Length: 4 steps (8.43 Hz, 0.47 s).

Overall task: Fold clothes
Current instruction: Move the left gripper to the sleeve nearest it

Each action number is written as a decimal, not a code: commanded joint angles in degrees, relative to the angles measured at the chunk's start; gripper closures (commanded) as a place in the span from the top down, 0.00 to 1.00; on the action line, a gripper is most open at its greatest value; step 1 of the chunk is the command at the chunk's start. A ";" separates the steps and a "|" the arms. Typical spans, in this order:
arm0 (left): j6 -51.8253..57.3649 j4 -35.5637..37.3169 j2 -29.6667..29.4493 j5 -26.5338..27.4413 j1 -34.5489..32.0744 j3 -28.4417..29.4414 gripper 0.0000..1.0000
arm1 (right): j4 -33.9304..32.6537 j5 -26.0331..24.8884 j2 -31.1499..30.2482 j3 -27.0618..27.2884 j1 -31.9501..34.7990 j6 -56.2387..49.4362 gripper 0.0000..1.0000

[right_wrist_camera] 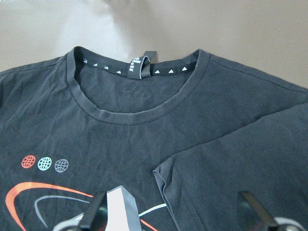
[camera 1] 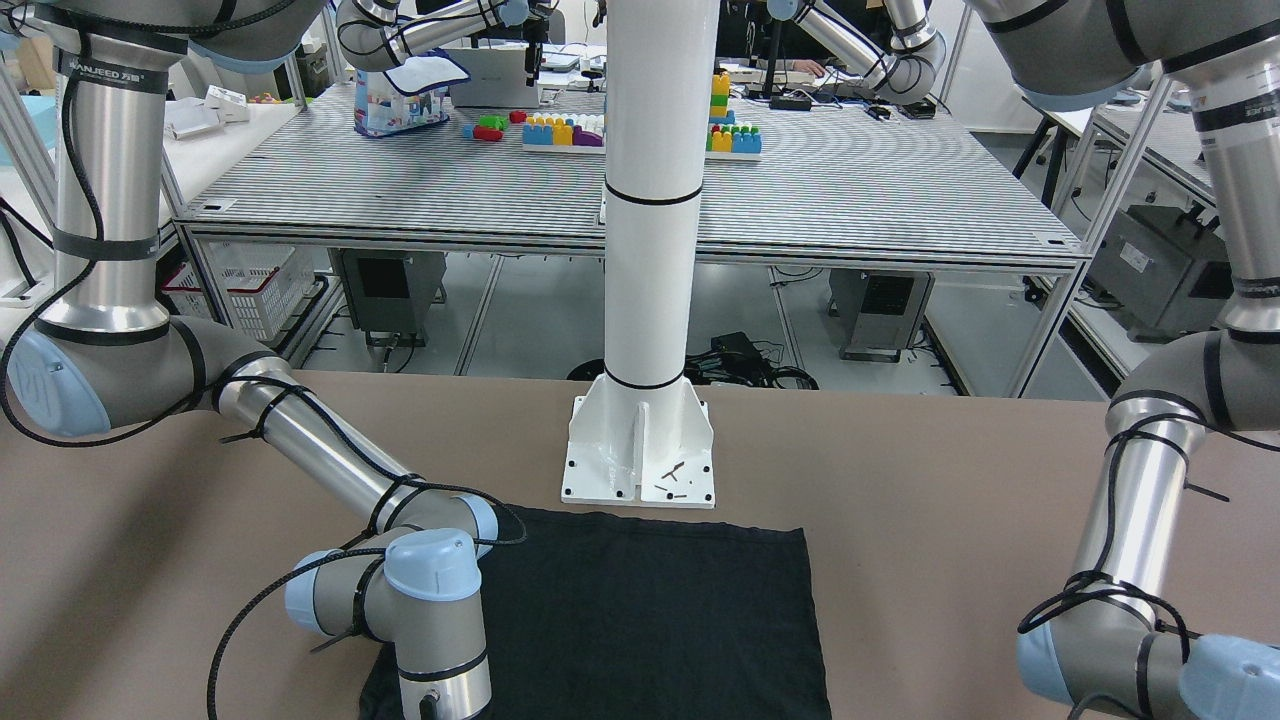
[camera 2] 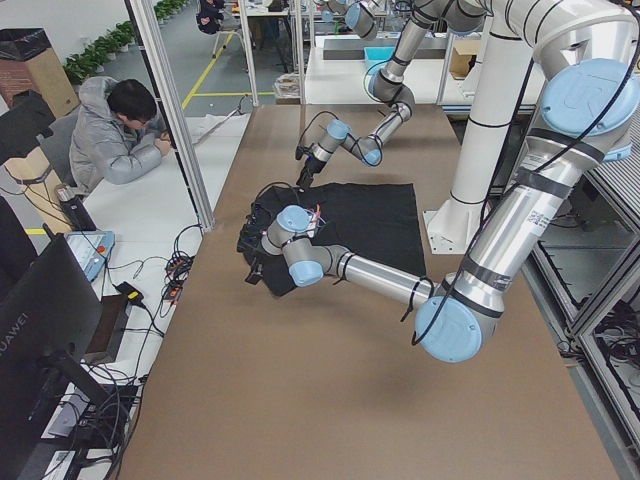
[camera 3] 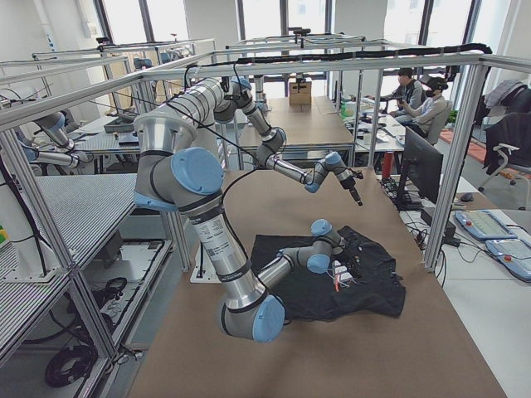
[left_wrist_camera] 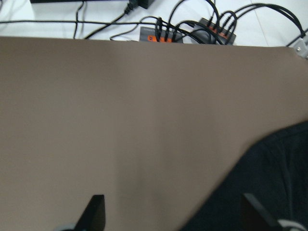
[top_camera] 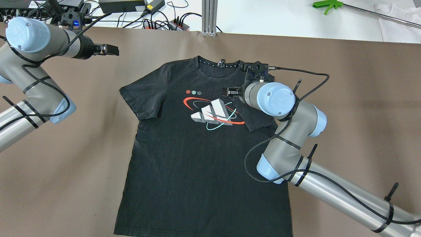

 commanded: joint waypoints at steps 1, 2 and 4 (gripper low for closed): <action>-5.59 0.34 2.98 1.67 6.70 -5.13 1.00 | -2.28 6.28 -3.40 6.53 2.98 -0.05 0.94; -5.52 0.35 3.42 3.78 8.72 -4.53 1.00 | -2.28 6.29 -4.46 7.60 3.07 -0.05 0.94; -4.73 -0.18 5.17 8.00 11.80 -4.26 1.00 | -2.28 6.29 -4.47 7.70 3.07 0.04 0.94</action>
